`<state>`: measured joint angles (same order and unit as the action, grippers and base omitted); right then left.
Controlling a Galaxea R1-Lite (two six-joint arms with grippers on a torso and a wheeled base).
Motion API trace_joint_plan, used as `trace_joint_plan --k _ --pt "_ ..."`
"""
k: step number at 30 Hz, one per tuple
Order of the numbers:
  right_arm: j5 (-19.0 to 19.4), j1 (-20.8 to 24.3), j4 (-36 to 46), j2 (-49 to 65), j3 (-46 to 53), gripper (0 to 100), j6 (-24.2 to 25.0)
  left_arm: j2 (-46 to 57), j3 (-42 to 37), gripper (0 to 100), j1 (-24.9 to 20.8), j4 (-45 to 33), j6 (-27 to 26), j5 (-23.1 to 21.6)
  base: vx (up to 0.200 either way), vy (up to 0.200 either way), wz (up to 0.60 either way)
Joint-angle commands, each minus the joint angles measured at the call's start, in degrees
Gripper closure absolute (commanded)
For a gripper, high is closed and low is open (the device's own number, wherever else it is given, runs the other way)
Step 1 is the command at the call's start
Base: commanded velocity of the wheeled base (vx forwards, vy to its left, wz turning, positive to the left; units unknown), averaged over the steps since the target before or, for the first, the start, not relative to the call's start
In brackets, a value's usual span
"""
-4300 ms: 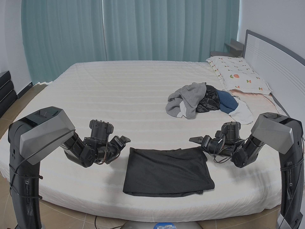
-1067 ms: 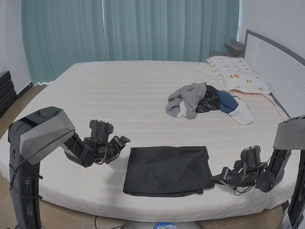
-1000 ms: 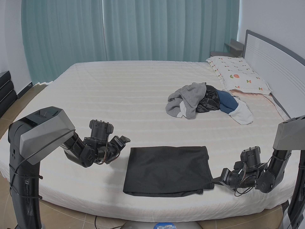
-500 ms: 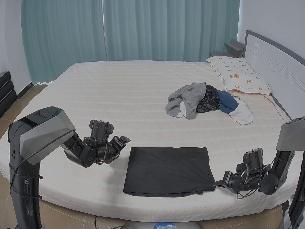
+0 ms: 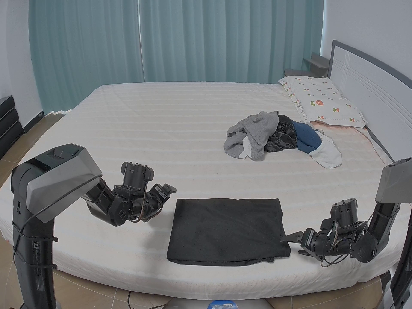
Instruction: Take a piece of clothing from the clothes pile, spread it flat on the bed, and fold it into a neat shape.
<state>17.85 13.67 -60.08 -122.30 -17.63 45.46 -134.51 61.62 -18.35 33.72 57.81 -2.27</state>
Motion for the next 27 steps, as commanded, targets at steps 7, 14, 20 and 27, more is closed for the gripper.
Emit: trace_joint_plan --k 7,14,20,27 --pt "0.43 -3.73 -2.5 0.57 -1.62 0 7.63 0.65 -0.72 0 -0.55 -0.14 0.2 -0.11 -0.171 0.0 0.0" --pt "0.43 -3.73 -4.61 -0.22 -1.18 0 7.8 0.83 -0.72 0 -0.46 -0.06 0.38 -0.28 -0.057 0.0 0.0" --pt "0.52 -3.73 -4.61 -0.4 -1.62 0 7.89 0.3 0.08 0 -0.55 -0.14 0.55 -0.28 0.0 -0.033 0.0" --pt "0.43 -4.44 -6.9 -1.89 -2.68 0 8.07 0.3 0.6 0 -0.55 -0.23 0.55 -0.28 0.0 -0.2 0.0"
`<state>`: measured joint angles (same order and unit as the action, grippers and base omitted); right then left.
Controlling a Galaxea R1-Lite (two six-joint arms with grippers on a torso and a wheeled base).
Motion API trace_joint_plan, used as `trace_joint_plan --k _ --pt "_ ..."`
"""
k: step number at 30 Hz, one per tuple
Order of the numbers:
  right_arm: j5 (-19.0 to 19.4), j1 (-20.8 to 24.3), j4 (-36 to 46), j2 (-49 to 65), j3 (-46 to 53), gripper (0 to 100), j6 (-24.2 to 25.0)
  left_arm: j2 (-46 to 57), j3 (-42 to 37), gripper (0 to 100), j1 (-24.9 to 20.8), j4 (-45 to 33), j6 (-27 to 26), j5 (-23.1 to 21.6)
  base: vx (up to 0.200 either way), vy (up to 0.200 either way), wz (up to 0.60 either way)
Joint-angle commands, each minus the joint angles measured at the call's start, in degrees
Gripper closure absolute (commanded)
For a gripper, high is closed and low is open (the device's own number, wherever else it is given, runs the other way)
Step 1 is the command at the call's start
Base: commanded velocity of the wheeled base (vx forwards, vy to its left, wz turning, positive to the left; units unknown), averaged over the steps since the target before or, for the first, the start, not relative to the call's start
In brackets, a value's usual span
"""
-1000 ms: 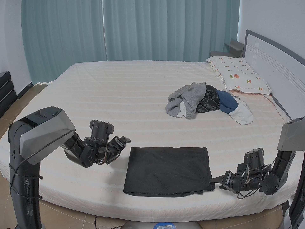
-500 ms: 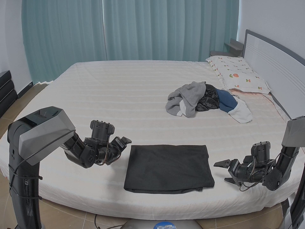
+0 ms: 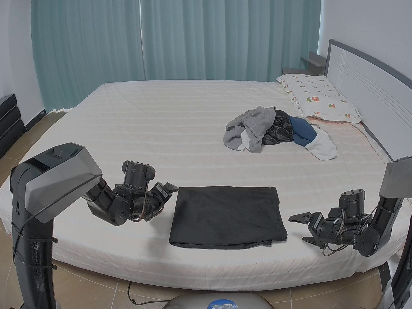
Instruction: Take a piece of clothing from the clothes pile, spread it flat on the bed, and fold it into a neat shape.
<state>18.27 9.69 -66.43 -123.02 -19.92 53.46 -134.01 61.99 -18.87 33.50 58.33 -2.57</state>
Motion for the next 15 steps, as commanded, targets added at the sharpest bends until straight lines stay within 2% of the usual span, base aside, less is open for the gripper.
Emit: trace_joint_plan --k 1,7,15 --pt "0.01 -0.46 -0.99 -1.44 -0.38 0 0.25 -0.2 0.24 0 -0.03 0.07 0.03 0.02 0.0 -0.2 0.0" --pt "0.1 -0.64 -3.97 -3.64 -0.82 0 1.12 -0.37 0.24 0 0.15 0.16 -0.24 0.02 0.0 -0.2 0.0" --pt "0.01 -1.87 -7.05 -6.8 -3.9 0 4.99 0.33 -0.82 0 2.7 0.16 -2.43 -0.06 0.0 0.0 0.0"
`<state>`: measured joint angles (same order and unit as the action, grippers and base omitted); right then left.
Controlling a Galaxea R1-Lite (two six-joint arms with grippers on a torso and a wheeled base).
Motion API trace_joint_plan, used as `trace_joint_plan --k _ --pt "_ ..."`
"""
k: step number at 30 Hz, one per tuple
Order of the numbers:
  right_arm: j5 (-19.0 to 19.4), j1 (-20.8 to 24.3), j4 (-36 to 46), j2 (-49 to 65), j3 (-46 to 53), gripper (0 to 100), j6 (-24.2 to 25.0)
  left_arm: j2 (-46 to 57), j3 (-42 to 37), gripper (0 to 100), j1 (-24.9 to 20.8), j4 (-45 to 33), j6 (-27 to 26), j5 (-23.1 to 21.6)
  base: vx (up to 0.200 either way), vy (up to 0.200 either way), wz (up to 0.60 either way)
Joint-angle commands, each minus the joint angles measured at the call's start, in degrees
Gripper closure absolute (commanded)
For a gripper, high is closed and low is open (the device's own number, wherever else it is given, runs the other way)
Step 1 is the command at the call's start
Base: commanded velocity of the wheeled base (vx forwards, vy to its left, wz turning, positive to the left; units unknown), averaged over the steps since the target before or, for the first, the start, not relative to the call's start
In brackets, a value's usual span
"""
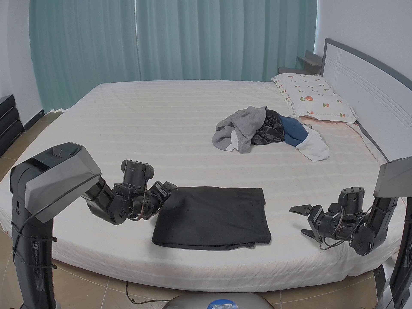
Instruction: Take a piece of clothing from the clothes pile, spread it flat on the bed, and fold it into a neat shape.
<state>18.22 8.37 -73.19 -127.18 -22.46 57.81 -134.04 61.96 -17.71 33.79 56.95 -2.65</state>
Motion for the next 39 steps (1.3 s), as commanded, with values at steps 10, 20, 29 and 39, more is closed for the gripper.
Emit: trace_joint_plan --k 10,20,29,39 --pt "-0.03 -0.11 -5.47 -5.09 0.22 0 0.64 -0.35 -7.3 0 2.6 3.65 -13.54 -7.2 0.0 0.0 0.0" --pt "-0.03 -0.03 -7.49 -5.88 0.83 0 0.64 -1.76 -9.49 0 2.6 8.66 -17.32 -7.37 0.0 0.0 0.0" --pt "-0.03 -0.2 -7.49 -5.79 0.75 0 0.64 -2.72 -8.7 0 2.33 9.01 -18.11 -6.85 0.0 0.0 0.0" --pt "0.06 -0.2 -7.49 -5.71 0.83 0 0.64 -2.46 -8.53 100 2.68 8.92 -17.4 -6.67 0.0 0.0 0.0"
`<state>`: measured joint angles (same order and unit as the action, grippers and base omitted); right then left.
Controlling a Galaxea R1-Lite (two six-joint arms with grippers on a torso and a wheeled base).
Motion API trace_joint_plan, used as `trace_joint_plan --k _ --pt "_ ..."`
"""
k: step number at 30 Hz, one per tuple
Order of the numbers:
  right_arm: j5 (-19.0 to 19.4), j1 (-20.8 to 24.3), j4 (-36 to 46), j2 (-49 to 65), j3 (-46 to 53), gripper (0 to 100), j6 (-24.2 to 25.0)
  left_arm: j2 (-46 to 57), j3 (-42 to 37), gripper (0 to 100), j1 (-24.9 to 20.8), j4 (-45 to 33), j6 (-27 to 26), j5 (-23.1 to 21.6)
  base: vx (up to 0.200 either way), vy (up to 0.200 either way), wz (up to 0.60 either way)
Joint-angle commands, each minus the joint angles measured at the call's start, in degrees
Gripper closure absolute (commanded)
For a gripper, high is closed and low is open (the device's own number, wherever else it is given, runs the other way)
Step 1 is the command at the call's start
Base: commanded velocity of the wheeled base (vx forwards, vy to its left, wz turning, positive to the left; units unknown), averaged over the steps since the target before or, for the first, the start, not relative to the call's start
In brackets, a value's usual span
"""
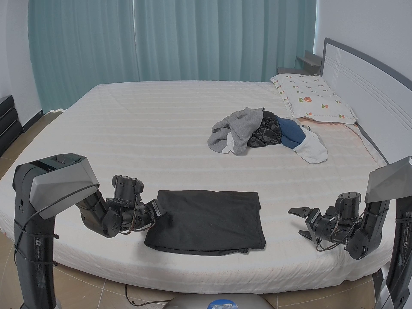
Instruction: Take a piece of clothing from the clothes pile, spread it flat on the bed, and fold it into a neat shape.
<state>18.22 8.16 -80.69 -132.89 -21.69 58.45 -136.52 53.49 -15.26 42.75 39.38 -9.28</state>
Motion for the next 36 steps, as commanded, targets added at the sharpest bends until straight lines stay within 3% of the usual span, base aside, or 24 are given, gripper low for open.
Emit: trace_joint_plan --k 1,14,28,36 --pt "0.06 0.02 -0.08 0.0 0.07 0 -0.01 0.12 -0.32 100 0.23 -0.04 0.53 -0.04 0.0 0.0 0.0" --pt "-0.03 0.11 -0.17 0.0 0.33 0 -0.01 0.12 -0.85 100 0.06 0.67 0.44 2.77 0.0 0.0 0.0" --pt "-0.03 0.11 -0.17 -0.09 0.33 0 -0.01 0.29 -4.1 100 -0.56 7.17 0.44 4.0 0.0 0.0 0.0" --pt "-0.03 0.11 -0.17 -0.09 0.33 0 -0.01 1.17 -5.15 100 -0.56 7.26 0.61 3.92 0.0 0.2 0.0"
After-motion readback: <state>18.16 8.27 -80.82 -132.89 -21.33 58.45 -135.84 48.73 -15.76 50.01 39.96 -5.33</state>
